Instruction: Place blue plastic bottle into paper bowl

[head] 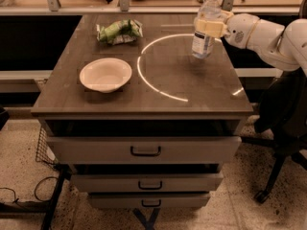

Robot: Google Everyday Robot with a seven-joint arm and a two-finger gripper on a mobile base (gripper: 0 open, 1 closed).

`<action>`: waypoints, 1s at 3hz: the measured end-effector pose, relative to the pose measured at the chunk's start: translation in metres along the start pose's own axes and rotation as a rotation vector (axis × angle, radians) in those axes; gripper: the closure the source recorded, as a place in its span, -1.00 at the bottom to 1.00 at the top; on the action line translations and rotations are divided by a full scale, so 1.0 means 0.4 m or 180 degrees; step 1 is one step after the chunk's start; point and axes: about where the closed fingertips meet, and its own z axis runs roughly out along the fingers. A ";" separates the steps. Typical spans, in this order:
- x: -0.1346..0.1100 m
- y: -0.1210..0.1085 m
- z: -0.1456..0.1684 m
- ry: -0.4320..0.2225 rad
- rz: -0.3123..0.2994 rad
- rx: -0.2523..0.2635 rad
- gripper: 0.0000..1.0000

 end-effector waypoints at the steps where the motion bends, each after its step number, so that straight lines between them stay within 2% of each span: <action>1: -0.106 -0.009 -0.011 -0.0111 0.0107 0.0134 1.00; 2: -0.203 0.023 0.024 -0.0081 0.0142 0.0188 1.00; 3: -0.267 0.095 0.076 -0.0056 0.0139 0.0152 1.00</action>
Offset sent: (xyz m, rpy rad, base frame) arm -0.0124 0.0287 0.1288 0.0412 0.0381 -0.0825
